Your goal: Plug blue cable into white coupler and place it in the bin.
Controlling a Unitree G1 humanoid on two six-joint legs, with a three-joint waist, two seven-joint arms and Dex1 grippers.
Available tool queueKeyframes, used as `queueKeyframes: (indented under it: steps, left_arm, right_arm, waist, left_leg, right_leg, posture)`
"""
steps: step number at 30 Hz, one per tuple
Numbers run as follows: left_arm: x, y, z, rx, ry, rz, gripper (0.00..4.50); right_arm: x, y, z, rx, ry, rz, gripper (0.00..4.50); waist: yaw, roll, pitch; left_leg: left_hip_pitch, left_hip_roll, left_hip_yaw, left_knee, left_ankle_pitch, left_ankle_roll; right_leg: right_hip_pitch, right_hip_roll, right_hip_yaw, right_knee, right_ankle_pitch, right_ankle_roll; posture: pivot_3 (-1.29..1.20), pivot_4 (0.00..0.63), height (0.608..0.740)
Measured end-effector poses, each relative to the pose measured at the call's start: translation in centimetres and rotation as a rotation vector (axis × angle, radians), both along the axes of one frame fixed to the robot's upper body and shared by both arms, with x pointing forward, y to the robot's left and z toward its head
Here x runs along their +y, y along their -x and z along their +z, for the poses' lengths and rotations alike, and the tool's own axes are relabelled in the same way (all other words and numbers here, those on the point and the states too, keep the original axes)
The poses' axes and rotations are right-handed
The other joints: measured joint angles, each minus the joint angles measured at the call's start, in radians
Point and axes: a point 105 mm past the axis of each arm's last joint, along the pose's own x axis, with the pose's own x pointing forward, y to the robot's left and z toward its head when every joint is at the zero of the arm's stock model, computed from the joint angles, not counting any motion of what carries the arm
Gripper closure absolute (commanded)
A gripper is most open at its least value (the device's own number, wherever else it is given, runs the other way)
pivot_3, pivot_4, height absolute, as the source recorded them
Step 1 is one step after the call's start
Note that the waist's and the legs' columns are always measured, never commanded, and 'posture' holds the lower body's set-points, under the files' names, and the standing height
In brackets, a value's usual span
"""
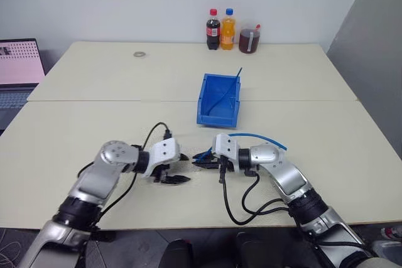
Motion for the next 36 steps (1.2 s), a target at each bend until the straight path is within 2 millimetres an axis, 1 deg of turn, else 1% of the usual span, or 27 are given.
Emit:
queueKeyframes:
  steps: [2, 3, 7, 10, 12, 14, 16, 18, 19, 20, 21, 22, 24, 25, 26, 28, 29, 30, 31, 32, 33, 35, 36]
  left_arm:
    - [0.8, 0.1, 1.0, -0.006, 0.047, 0.059, 0.04]
    - [0.9, 0.0, 1.7, -0.015, 0.077, 0.087, 0.0]
    - [0.8, -0.7, 4.5, -0.086, 0.146, 0.159, 0.0]
    - [0.1, -1.5, 6.1, -0.142, 0.172, 0.178, 0.0]
    - [-0.5, -2.2, 7.2, -0.19, 0.193, 0.185, 0.0]
    - [-1.0, -3.2, 8.7, -0.247, 0.22, 0.197, 0.0]
    - [-1.6, -4.1, 10.0, -0.293, 0.228, 0.19, 0.0]
    - [-2.1, -4.5, 10.5, -0.32, 0.223, 0.172, 0.0]
    - [-2.2, -4.7, 10.3, -0.322, 0.22, 0.168, 0.0]
    - [-2.3, -4.8, 10.1, -0.318, 0.214, 0.166, 0.0]
    - [-2.3, -4.9, 9.7, -0.309, 0.211, 0.169, 0.0]
    - [-2.3, -5.1, 9.5, -0.305, 0.211, 0.17, 0.0]
    - [-2.9, -5.3, 9.3, -0.312, 0.21, 0.149, 0.0]
    - [-3.1, -5.3, 9.3, -0.319, 0.202, 0.141, 0.0]
    - [-3.2, -5.3, 9.4, -0.328, 0.197, 0.133, 0.0]
    - [-3.2, -5.4, 9.5, -0.342, 0.193, 0.129, 0.0]
    - [-3.2, -5.5, 9.5, -0.346, 0.19, 0.13, 0.0]
    - [-3.1, -5.5, 9.5, -0.347, 0.187, 0.133, 0.0]
    - [-3.0, -5.6, 9.5, -0.349, 0.186, 0.138, 0.0]
    - [-3.0, -5.6, 9.5, -0.351, 0.185, 0.141, 0.0]
    - [-3.0, -5.7, 9.5, -0.355, 0.185, 0.147, 0.0]
    - [-3.0, -5.7, 9.5, -0.357, 0.186, 0.151, 0.0]
    - [-2.9, -5.7, 9.5, -0.357, 0.186, 0.153, 0.0]
  right_arm:
    - [-0.6, -0.2, 1.1, 0.009, -0.039, -0.044, 4.34]
    - [-1.0, -0.4, 2.1, 0.008, -0.069, -0.069, 4.34]
    - [-2.7, -1.5, 6.6, -0.001, -0.199, -0.187, 4.34]
    - [-4.1, -3.1, 9.7, -0.008, -0.263, -0.289, 4.34]
    - [-4.9, -4.1, 11.3, -0.003, -0.282, -0.331, 4.34]
    - [-5.3, -5.8, 12.7, 0.024, -0.283, -0.371, 4.34]
    - [-5.6, -8.3, 13.9, 0.06, -0.28, -0.429, 4.34]
    - [-5.6, -10.4, 14.3, 0.104, -0.257, -0.472, 4.34]
    - [-5.5, -11.2, 14.1, 0.125, -0.237, -0.483, 4.34]
    - [-5.4, -11.9, 13.7, 0.147, -0.212, -0.493, 3.63]
    - [-5.4, -12.5, 12.9, 0.178, -0.184, -0.504, 3.53]
    - [-5.3, -13.2, 12.1, 0.21, -0.149, -0.519, 3.32]
    - [-5.5, -14.2, 10.8, 0.258, -0.078, -0.549, 2.73]
    - [-5.6, -14.5, 10.5, 0.262, -0.05, -0.553, 2.59]
    - [-5.9, -14.7, 10.2, 0.257, -0.013, -0.557, 2.33]
    - [-6.8, -15.1, 10.4, 0.229, 0.035, -0.564, 1.82]
    - [-7.2, -15.0, 10.6, 0.219, 0.05, -0.553, 1.52]
    - [-7.6, -15.0, 10.8, 0.207, 0.067, -0.538, 1.35]
    - [-8.0, -14.8, 11.1, 0.198, 0.084, -0.518, 0.97]
    - [-8.4, -14.6, 11.2, 0.193, 0.104, -0.497, 0.74]
    - [-8.8, -14.4, 11.3, 0.191, 0.121, -0.481, 0.6]
    - [-9.5, -13.9, 11.8, 0.178, 0.154, -0.444, 0.04]
    - [-9.8, -13.7, 12.2, 0.17, 0.16, -0.427, 0.01]
  waist:
    - [0.002, 0.0, 0.002]
    - [0.003, 0.0, 0.003]
    - [0.011, -0.001, 0.005]
    - [0.01, -0.002, 0.007]
    - [0.01, -0.002, 0.008]
    - [0.01, -0.003, 0.009]
    - [0.007, -0.003, 0.01]
    - [0.001, -0.003, 0.01]
    - [-0.002, -0.003, 0.01]
    - [-0.004, -0.003, 0.01]
    - [-0.007, -0.003, 0.01]
    - [-0.009, -0.002, 0.01]
    - [-0.012, -0.002, 0.011]
    - [-0.012, -0.002, 0.011]
    - [-0.013, -0.002, 0.011]
    - [-0.012, -0.002, 0.011]
    - [-0.011, -0.002, 0.011]
    - [-0.011, -0.002, 0.011]
    - [-0.009, -0.002, 0.011]
    - [-0.009, -0.002, 0.011]
    - [-0.008, -0.002, 0.011]
    - [-0.008, -0.002, 0.012]
    - [-0.007, -0.002, 0.012]
  left_leg:
    - [-0.002, 0.0, 0.0, 0.0, 0.0, 0.0]
    - [-0.003, 0.0, 0.0, 0.0, 0.0, 0.0]
    - [-0.003, -0.002, 0.001, 0.0, 0.0, 0.0]
    - [-0.003, -0.002, 0.002, 0.001, 0.0, 0.0]
    - [-0.003, -0.003, 0.003, 0.001, 0.0, 0.0]
    - [-0.003, -0.003, 0.004, 0.001, 0.0, 0.0]
    - [-0.003, -0.004, 0.005, 0.001, 0.0, 0.0]
    - [-0.002, -0.004, 0.006, -0.001, 0.0, 0.0]
    - [-0.002, -0.004, 0.006, -0.001, 0.0, 0.0]
    - [-0.003, -0.004, 0.006, -0.001, 0.0, 0.0]
    - [-0.003, -0.003, 0.006, -0.001, 0.0, 0.0]
    - [-0.004, -0.003, 0.006, -0.001, 0.0, 0.0]
    - [-0.009, -0.003, 0.006, -0.001, 0.0, 0.0]
    - [-0.011, -0.002, 0.006, -0.001, 0.0, 0.0]
    - [-0.014, -0.002, 0.006, -0.001, 0.0, 0.0]
    - [-0.021, -0.002, 0.005, 0.0, 0.0, 0.0]
    - [-0.022, -0.003, 0.005, 0.0, 0.0, 0.0]
    - [-0.022, -0.003, 0.005, 0.0, 0.0, 0.0]
    - [-0.023, -0.003, 0.005, 0.001, 0.0, 0.0]
    - [-0.023, -0.003, 0.005, 0.001, 0.0, 0.0]
    - [-0.023, -0.003, 0.005, 0.001, 0.0, 0.0]
    - [-0.023, -0.003, 0.005, 0.001, 0.0, 0.0]
    - [-0.022, -0.003, 0.004, 0.001, 0.0, 0.0]
  right_leg:
    - [-0.003, -0.002, 0.0, 0.001, 0.0, 0.0]
    - [-0.003, -0.003, 0.0, 0.001, 0.0, 0.0]
    - [-0.003, -0.003, -0.001, 0.0, 0.0, 0.002]
    - [-0.003, -0.003, -0.001, 0.0, 0.001, 0.004]
    - [-0.003, -0.002, -0.001, 0.0, 0.002, 0.004]
    - [-0.003, -0.002, -0.001, 0.0, 0.002, 0.003]
    - [-0.004, -0.001, 0.0, 0.0, 0.005, -0.001]
    - [-0.004, 0.0, 0.001, -0.001, 0.005, -0.001]
    - [-0.004, 0.0, 0.001, -0.001, 0.005, -0.001]
    - [-0.004, 0.0, 0.001, -0.001, 0.005, -0.002]
    - [-0.005, 0.0, 0.002, -0.001, 0.005, -0.003]
    - [-0.006, 0.0, 0.002, -0.001, 0.005, -0.003]
    - [-0.009, 0.0, 0.002, -0.001, 0.005, -0.003]
    - [-0.011, -0.001, 0.002, -0.001, 0.005, -0.003]
    - [-0.013, -0.002, 0.001, -0.001, 0.004, -0.003]
    - [-0.021, -0.004, 0.001, 0.0, 0.005, -0.003]
    - [-0.022, -0.005, 0.001, 0.0, 0.005, -0.003]
    - [-0.022, -0.005, 0.001, -0.001, 0.005, -0.002]
    - [-0.022, -0.005, 0.001, -0.001, 0.005, -0.002]
    - [-0.022, -0.006, 0.001, -0.001, 0.005, -0.002]
    - [-0.022, -0.006, 0.001, -0.001, 0.005, -0.002]
    - [-0.022, -0.005, 0.0, 0.0, 0.005, -0.002]
    - [-0.022, -0.005, -0.001, 0.001, 0.005, -0.002]
  posture:
    - [0.0, 0.15, 0.74]
    - [0.0, 0.15, 0.74]
    - [0.0, 0.15, 0.74]
    - [0.0, 0.15, 0.74]
    - [0.0, 0.15, 0.74]
    - [0.0, 0.15, 0.74]
    - [0.0, 0.15, 0.74]
    - [0.0, 0.15, 0.74]
    - [0.0, 0.15, 0.74]
    - [0.0, 0.15, 0.74]
    - [0.0, 0.15, 0.74]
    - [0.0, 0.15, 0.74]
    - [0.0, 0.15, 0.74]
    - [0.0, 0.15, 0.74]
    - [0.0, 0.15, 0.74]
    - [0.0, 0.15, 0.74]
    - [0.0, 0.15, 0.74]
    - [0.0, 0.15, 0.74]
    - [0.0, 0.15, 0.74]
    - [0.0, 0.15, 0.74]
    - [0.0, 0.15, 0.74]
    - [0.0, 0.15, 0.74]
    - [0.0, 0.15, 0.74]
